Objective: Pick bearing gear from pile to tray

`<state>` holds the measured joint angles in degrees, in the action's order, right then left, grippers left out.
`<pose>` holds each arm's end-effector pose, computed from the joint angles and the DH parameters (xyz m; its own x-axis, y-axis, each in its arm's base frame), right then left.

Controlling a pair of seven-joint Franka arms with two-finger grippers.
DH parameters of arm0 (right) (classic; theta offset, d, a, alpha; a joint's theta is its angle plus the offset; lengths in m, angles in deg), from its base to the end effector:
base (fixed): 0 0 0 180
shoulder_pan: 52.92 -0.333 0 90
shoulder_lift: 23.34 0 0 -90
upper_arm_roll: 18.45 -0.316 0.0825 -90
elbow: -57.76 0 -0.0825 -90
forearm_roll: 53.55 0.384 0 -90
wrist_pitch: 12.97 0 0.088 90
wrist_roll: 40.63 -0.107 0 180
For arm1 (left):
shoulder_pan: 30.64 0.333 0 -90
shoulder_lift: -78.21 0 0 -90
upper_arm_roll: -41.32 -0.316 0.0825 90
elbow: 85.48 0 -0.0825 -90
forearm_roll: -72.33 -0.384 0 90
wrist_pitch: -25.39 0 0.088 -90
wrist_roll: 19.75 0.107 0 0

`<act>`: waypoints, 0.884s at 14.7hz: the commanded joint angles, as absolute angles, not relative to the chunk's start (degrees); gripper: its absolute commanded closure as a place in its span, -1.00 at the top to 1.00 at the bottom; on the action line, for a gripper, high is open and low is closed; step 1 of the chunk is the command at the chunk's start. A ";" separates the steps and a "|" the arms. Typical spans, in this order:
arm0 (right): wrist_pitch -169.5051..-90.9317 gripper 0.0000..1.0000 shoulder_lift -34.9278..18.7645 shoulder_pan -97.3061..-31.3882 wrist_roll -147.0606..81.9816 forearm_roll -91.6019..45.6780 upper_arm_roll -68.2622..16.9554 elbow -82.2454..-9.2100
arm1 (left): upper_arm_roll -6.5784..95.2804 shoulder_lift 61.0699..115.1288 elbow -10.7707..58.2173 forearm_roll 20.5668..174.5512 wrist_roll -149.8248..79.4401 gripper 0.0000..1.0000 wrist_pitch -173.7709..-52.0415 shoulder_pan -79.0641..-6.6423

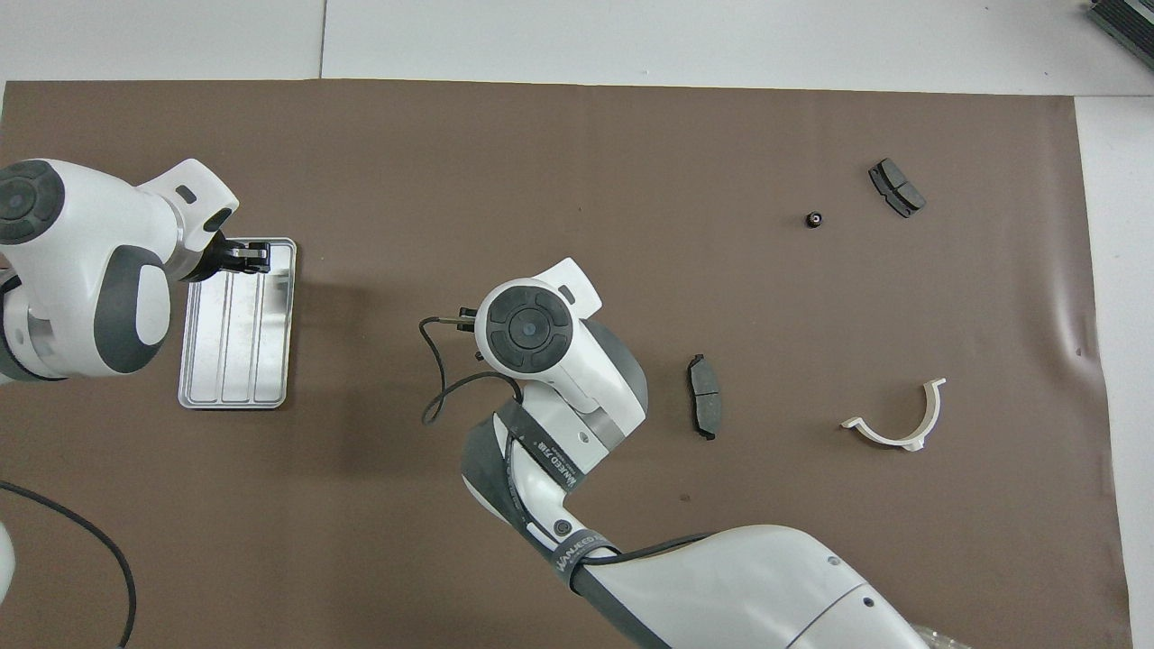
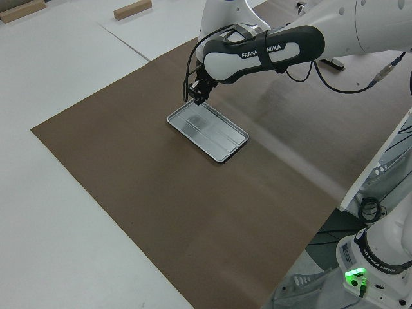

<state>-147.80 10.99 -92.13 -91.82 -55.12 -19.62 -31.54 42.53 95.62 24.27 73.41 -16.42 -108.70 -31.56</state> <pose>0.5494 0.4636 0.3157 0.9744 -0.1829 0.1306 -0.1638 -0.9759 -0.1443 0.6290 -0.0230 0.3481 0.9893 -0.0801 0.1216 -0.0824 -0.9965 0.0143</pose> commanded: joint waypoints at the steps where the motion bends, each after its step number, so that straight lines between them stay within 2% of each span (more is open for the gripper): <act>1: -149.71 -0.79 11.12 -91.68 -92.92 -56.45 -19.60 -33.28 | 43.17 96.58 25.27 74.88 -12.02 -1.00 -110.93 -29.85; 2: -151.30 -0.71 10.77 -91.77 -92.92 -56.36 -19.51 -34.95 | 43.17 97.11 25.27 74.88 -11.93 -1.00 -111.28 -29.85; 3: -151.57 -0.51 10.68 -91.68 -92.83 -56.45 -19.59 -35.31 | 43.17 97.37 25.27 74.88 -11.84 -1.00 -111.89 -29.76; 4: -151.58 -0.10 10.68 -91.77 -92.83 -56.45 -19.60 -35.23 | 43.17 97.64 25.18 74.88 -10.45 -1.00 -111.98 -29.58; 5: -151.49 0.99 10.68 -91.77 -93.01 -56.45 -19.51 -35.05 | 43.17 97.81 25.18 74.88 -8.26 -1.00 -112.07 -29.23; 8: -150.61 1.00 10.16 -91.68 -93.01 -58.72 -18.89 -34.44 | 43.08 98.60 25.27 74.88 -7.09 -1.00 -112.25 -29.32; 10: -149.30 1.00 7.44 -88.89 -92.05 -61.02 -18.28 -34.87 | 43.08 98.96 25.27 74.88 -6.92 -0.84 -112.86 -29.67; 11: -148.16 1.00 6.03 -86.09 -89.52 -61.02 -18.45 -35.05 | 43.08 98.96 24.92 74.88 -6.92 -0.59 -112.43 -29.58; 12: -146.76 1.00 4.54 -83.80 -85.06 -60.85 -18.54 -35.31 | 43.08 98.96 24.57 74.80 -6.83 -0.12 -111.99 -29.67; 13: -144.65 1.00 3.57 -81.42 -79.88 -60.24 -18.54 -35.32 | 43.08 98.87 24.39 74.80 -6.83 0.57 -111.98 -29.67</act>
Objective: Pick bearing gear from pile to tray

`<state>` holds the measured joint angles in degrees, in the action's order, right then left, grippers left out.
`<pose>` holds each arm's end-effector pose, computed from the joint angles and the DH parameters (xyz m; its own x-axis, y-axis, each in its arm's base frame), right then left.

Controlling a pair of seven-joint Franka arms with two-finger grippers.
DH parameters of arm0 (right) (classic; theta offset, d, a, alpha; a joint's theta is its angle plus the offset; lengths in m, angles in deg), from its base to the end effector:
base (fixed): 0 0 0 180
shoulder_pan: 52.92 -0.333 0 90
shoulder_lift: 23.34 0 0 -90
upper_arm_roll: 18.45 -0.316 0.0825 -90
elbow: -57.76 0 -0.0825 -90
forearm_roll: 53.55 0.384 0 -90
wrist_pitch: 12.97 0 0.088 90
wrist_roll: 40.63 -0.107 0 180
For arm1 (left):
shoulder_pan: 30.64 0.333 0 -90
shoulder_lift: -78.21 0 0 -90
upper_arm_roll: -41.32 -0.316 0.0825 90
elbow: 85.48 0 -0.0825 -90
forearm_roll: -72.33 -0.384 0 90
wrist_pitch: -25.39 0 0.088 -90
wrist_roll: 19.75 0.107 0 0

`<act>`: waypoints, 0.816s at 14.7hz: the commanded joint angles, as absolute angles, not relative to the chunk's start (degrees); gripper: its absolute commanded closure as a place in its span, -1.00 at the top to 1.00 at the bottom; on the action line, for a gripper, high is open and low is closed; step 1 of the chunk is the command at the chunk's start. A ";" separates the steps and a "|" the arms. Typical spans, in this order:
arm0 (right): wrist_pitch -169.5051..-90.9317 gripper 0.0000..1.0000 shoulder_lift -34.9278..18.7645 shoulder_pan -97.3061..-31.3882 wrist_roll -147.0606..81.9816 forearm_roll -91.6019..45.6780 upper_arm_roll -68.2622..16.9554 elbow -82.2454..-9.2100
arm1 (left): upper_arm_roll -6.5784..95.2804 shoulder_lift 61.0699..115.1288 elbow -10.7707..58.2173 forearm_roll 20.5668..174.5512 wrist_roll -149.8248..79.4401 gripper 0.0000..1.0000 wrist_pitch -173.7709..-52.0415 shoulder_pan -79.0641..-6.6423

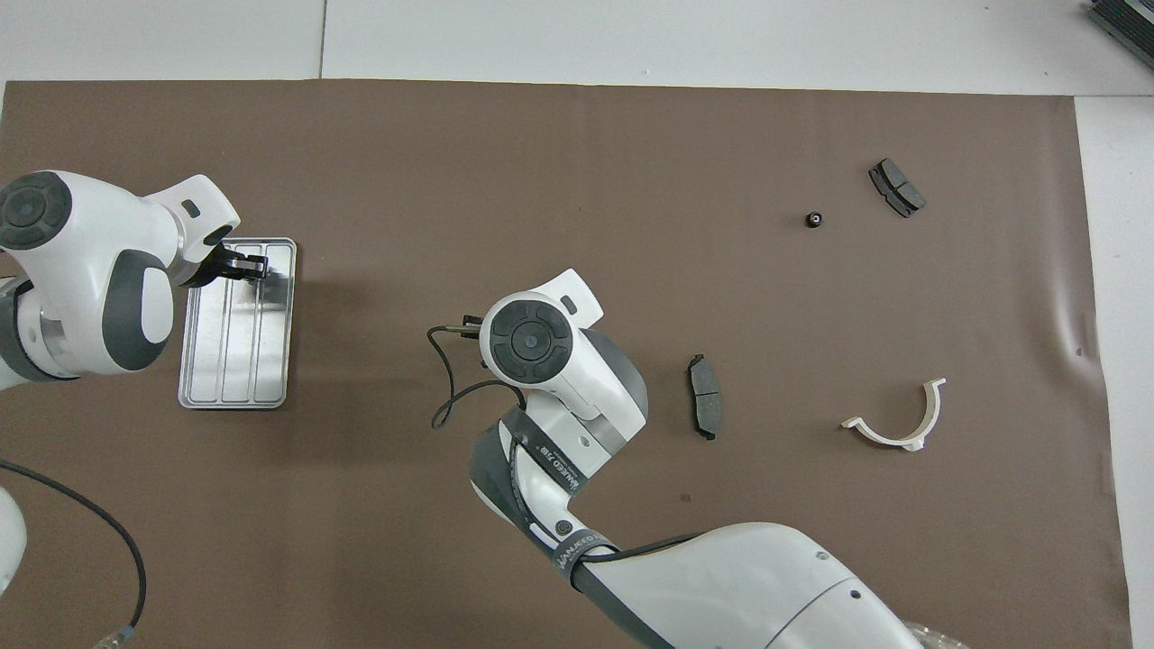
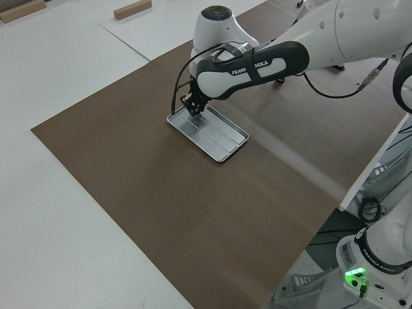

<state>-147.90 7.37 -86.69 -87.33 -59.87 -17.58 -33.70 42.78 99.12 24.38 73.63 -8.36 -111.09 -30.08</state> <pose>0.5967 0.3862 0.3431 0.9595 -0.1735 0.2220 -0.1573 -0.9836 -0.0885 0.6327 -0.0093 0.3128 0.9756 -0.1941 0.1025 -0.1957 -0.9806 0.0061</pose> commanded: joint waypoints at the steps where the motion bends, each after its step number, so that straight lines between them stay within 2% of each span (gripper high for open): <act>1: -142.89 1.00 3.04 -78.79 -74.17 -60.23 -18.71 -35.05 | 43.08 98.61 24.39 74.80 -6.92 1.00 -111.98 -29.76; 6: -141.11 1.00 3.56 -65.52 -47.36 -57.17 -18.80 -34.61 | 42.91 93.52 24.48 74.80 -8.32 1.00 -108.74 -31.59; 12: -143.30 1.00 9.26 -57.15 -27.02 -52.58 -18.80 -32.86 | 42.82 92.98 24.30 68.92 -23.85 1.00 -108.56 -41.08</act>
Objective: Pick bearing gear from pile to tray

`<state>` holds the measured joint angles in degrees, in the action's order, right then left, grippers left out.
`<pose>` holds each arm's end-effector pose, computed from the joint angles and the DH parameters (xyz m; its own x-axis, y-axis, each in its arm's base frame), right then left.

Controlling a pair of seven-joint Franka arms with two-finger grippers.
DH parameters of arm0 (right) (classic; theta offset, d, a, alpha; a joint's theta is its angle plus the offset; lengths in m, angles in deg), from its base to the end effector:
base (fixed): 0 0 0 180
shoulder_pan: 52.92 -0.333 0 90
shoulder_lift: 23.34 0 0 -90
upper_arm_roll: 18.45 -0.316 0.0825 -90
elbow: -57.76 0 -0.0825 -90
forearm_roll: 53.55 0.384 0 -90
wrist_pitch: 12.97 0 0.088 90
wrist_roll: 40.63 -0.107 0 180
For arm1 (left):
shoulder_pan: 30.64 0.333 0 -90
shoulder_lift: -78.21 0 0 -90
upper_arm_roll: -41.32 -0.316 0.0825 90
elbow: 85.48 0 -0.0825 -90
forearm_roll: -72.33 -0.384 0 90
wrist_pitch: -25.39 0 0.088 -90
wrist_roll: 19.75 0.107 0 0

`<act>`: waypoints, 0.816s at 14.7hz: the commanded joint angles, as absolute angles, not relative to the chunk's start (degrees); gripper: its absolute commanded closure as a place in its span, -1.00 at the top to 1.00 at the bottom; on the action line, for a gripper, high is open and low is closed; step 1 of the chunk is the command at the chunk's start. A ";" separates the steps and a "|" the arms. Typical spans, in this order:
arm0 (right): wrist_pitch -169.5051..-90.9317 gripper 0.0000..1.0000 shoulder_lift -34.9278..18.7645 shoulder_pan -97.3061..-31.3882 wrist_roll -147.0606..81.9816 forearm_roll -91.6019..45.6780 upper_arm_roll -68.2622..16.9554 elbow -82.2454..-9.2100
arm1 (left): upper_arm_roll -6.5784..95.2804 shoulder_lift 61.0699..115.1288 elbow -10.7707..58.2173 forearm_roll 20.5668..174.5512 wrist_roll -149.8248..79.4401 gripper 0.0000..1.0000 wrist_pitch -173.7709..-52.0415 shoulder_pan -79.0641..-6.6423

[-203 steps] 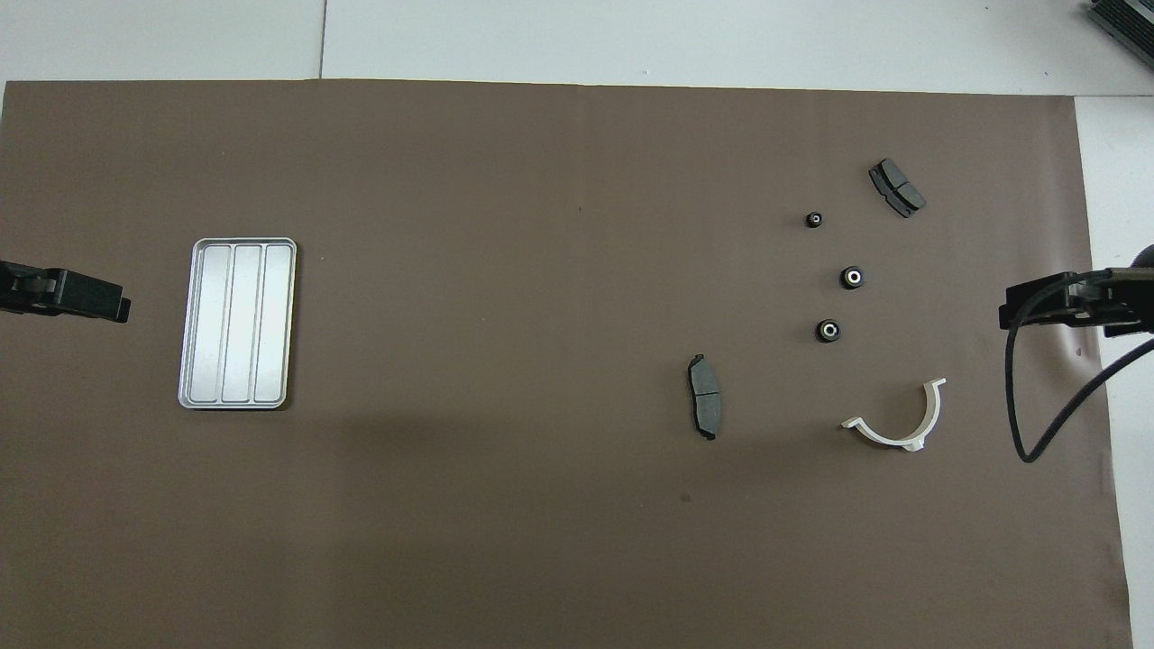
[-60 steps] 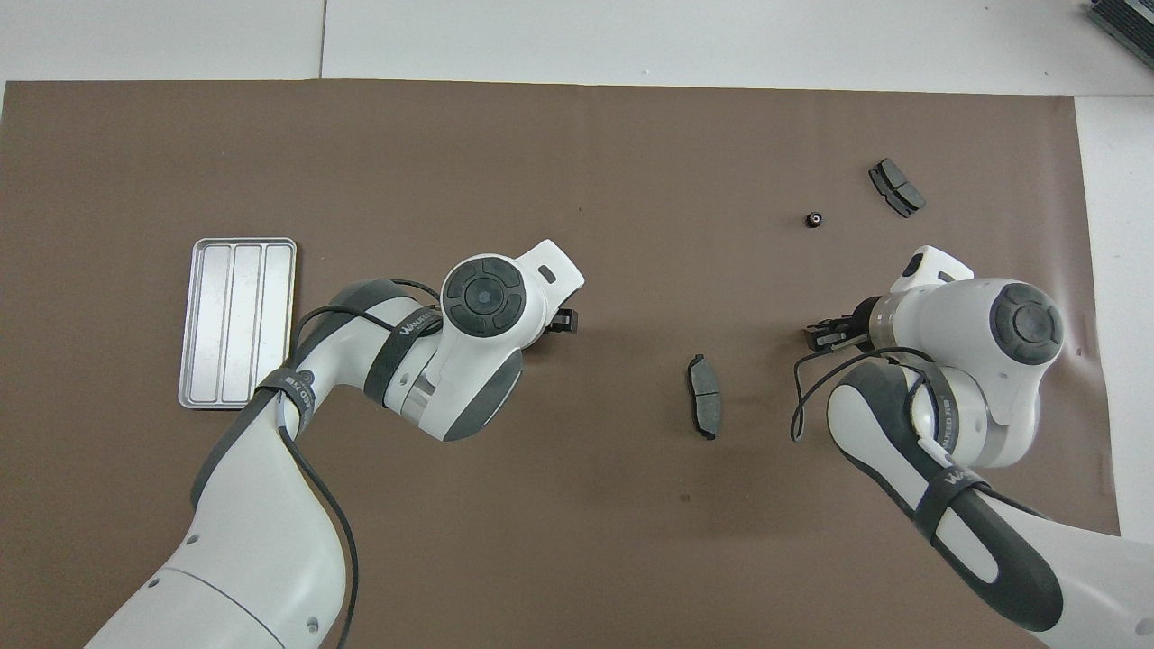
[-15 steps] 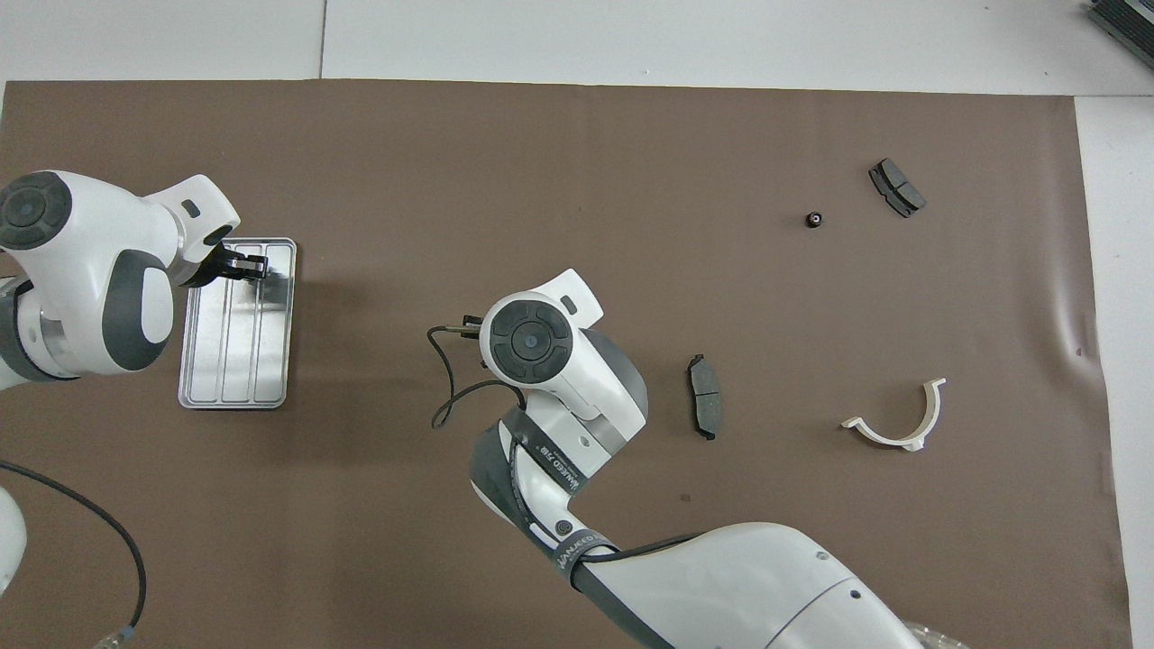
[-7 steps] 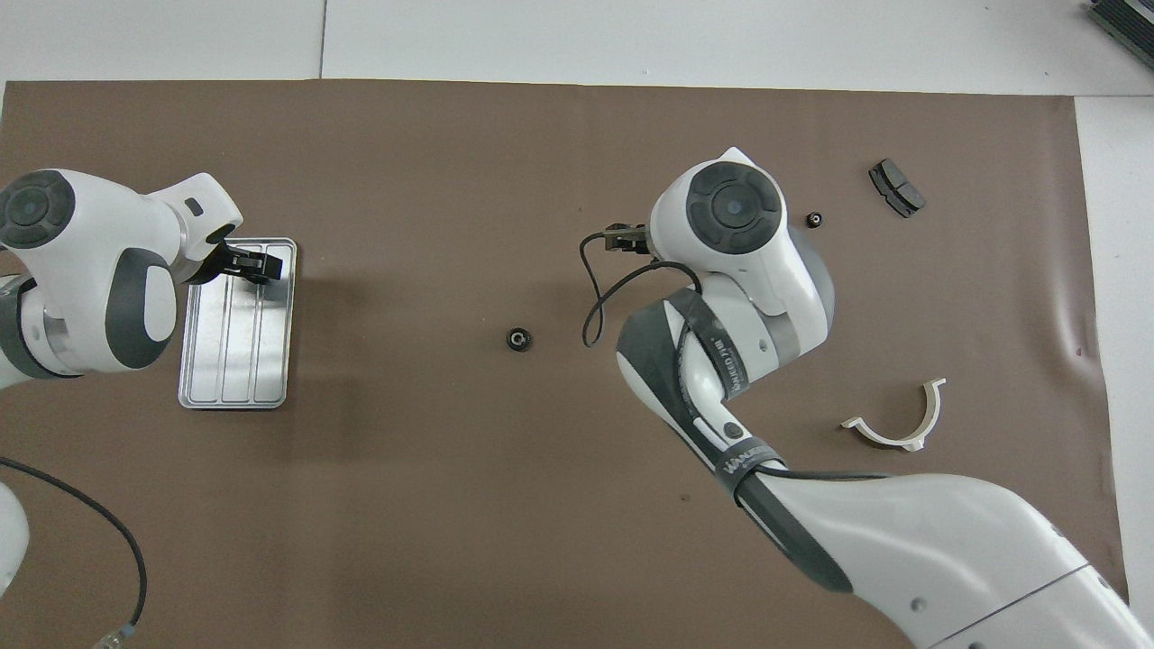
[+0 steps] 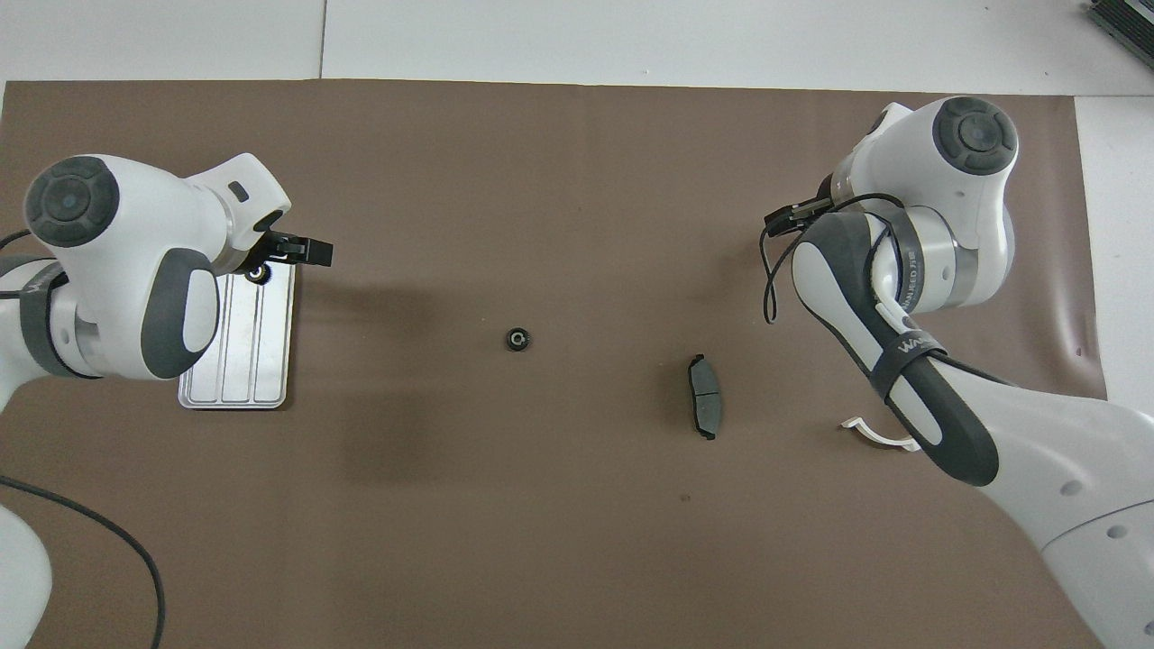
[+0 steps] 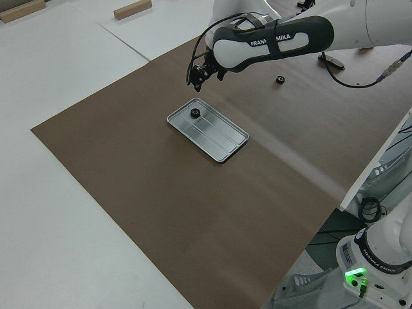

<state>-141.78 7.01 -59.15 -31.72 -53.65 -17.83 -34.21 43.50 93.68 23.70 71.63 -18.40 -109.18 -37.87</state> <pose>0.6956 0.0693 0.3321 0.9611 0.2532 0.1106 0.2521 -0.9674 0.0244 0.6234 -0.1018 0.3750 0.9666 -0.1896 0.1724 -0.1918 -0.9814 -0.0040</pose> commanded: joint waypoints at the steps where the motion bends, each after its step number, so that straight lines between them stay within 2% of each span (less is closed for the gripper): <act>1: -143.57 1.00 9.71 -57.05 -27.00 -52.67 -18.80 -32.77 | 42.82 93.07 24.47 68.91 -26.84 1.00 -108.56 -43.18; 5: -146.39 0.95 11.38 -56.97 -27.09 -52.67 -18.80 -32.59 | 42.82 95.43 24.30 68.21 -37.65 1.00 -108.82 -52.32; 7: -146.39 0.40 11.47 -56.97 -27.09 -52.67 -18.80 -32.50 | 42.82 97.19 22.91 65.23 -43.45 1.00 -108.91 -55.49; 9: -146.39 -0.07 11.38 -56.97 -27.00 -52.50 -18.80 -32.59 | 42.82 99.04 21.75 64.51 -47.16 1.00 -109.17 -58.48; 10: -146.39 -0.18 11.38 -56.88 -26.92 -52.50 -18.80 -32.68 | 42.90 99.22 21.66 64.51 -48.04 1.00 -109.35 -59.37; 12: -147.61 -0.18 11.38 -56.88 -26.91 -52.41 -18.80 -33.20 | 42.91 100.44 21.31 64.51 -49.54 1.00 -110.05 -60.95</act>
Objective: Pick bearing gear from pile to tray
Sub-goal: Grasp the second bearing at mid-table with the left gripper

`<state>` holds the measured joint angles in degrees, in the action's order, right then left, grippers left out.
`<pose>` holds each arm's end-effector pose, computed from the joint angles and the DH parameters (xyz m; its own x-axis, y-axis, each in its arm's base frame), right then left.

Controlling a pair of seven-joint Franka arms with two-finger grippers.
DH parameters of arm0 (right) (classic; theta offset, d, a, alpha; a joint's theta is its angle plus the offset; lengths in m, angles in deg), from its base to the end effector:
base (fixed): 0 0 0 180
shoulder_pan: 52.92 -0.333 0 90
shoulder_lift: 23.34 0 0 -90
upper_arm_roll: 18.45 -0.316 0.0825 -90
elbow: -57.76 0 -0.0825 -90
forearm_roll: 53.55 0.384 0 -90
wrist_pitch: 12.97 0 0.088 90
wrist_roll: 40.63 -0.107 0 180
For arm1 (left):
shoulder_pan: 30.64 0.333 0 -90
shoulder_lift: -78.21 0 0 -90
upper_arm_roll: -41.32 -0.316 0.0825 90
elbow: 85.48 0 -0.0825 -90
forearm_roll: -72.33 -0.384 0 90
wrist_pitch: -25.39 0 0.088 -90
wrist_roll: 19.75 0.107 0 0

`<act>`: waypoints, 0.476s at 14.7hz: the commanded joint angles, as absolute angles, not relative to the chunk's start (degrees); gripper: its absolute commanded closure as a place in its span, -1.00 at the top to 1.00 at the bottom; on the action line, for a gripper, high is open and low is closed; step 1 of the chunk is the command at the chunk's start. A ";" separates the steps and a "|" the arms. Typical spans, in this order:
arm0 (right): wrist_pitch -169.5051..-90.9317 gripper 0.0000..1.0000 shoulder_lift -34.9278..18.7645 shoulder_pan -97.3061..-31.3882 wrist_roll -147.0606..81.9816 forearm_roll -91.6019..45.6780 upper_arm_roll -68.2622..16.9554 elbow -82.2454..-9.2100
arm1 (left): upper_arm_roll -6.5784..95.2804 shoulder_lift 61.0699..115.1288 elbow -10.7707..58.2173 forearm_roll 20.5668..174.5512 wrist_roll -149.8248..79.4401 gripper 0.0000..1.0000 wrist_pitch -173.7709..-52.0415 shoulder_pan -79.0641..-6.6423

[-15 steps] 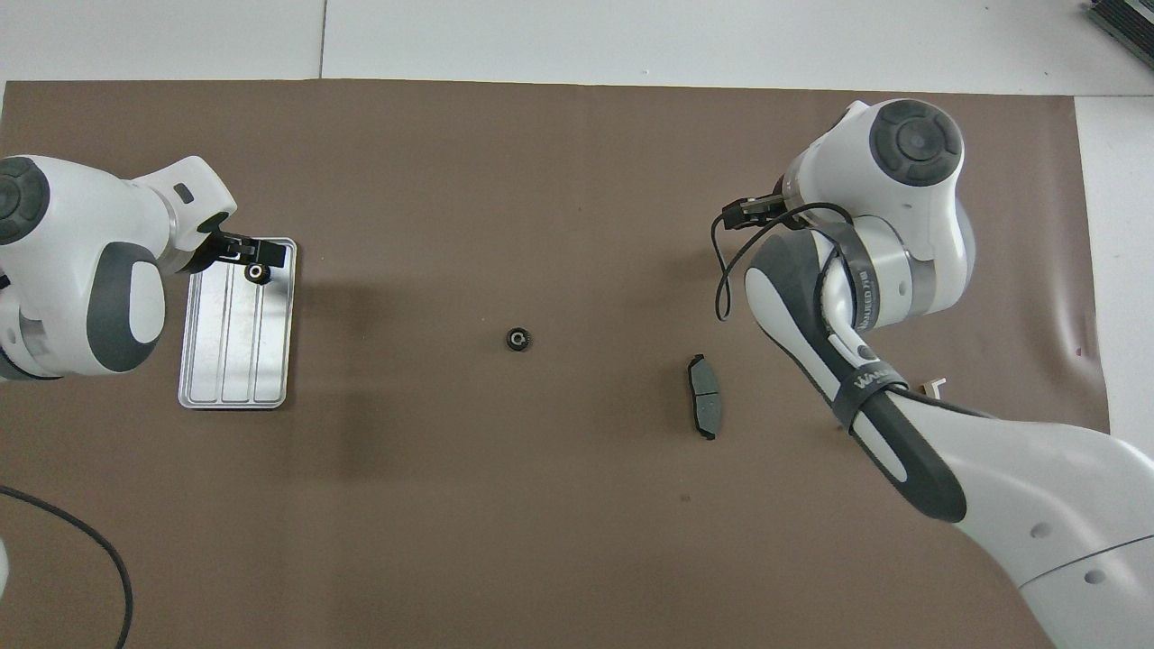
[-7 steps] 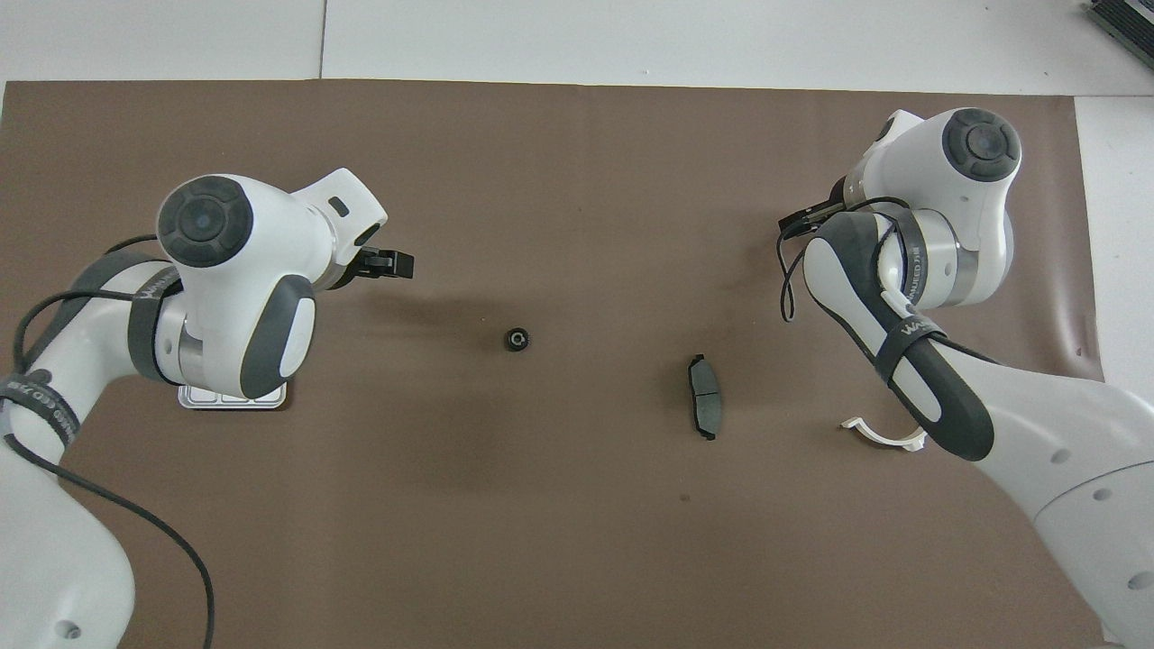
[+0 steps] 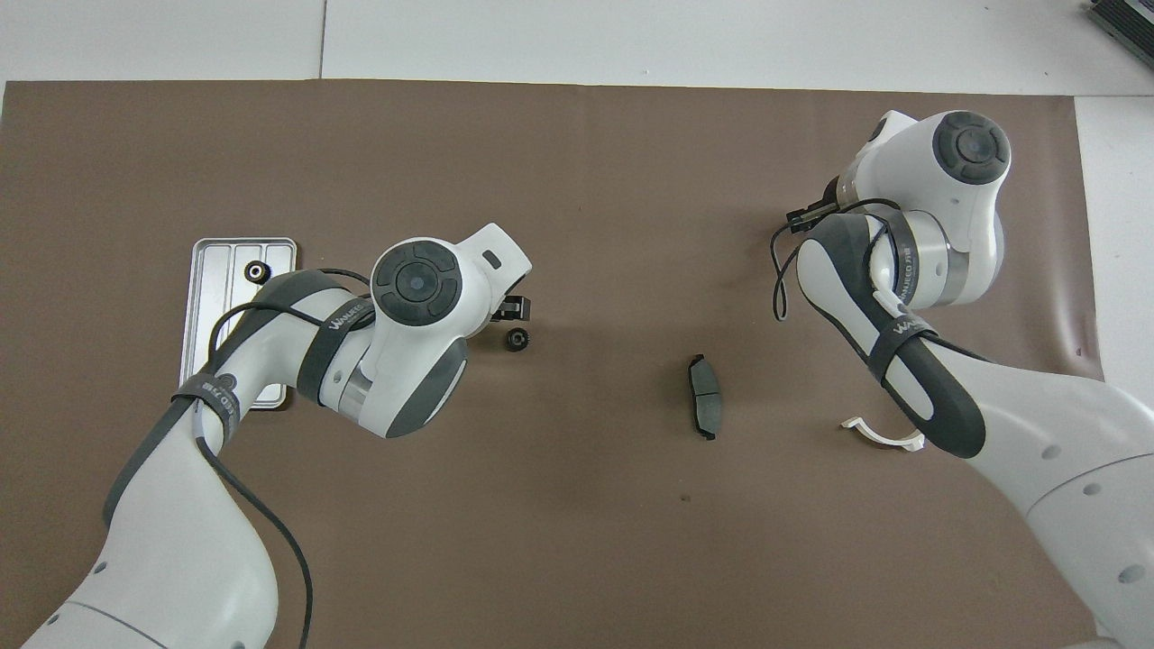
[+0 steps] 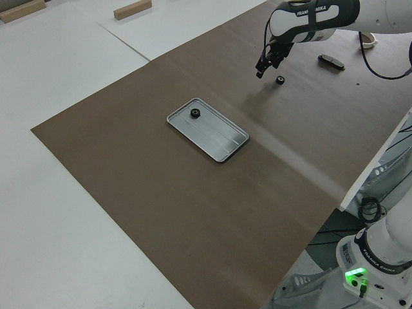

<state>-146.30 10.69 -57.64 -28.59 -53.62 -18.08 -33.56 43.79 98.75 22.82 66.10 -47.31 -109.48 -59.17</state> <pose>0.7061 0.0544 0.3001 0.9494 0.2838 0.1348 0.2819 -0.9589 0.0335 0.5483 -0.3258 0.3265 0.9839 -0.1287 0.1237 -0.1279 -0.9917 -0.0138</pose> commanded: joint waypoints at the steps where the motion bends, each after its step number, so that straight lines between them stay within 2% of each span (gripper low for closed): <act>1: -148.32 -0.18 11.38 -56.79 -26.83 -52.50 -18.80 -33.47 | 42.91 101.23 20.96 64.51 -49.54 1.00 -110.22 -62.09; 7: -148.50 -0.18 11.56 -55.91 -26.65 -52.50 -18.80 -33.56 | 43.26 101.86 22.01 64.78 -49.19 0.97 -111.63 -62.72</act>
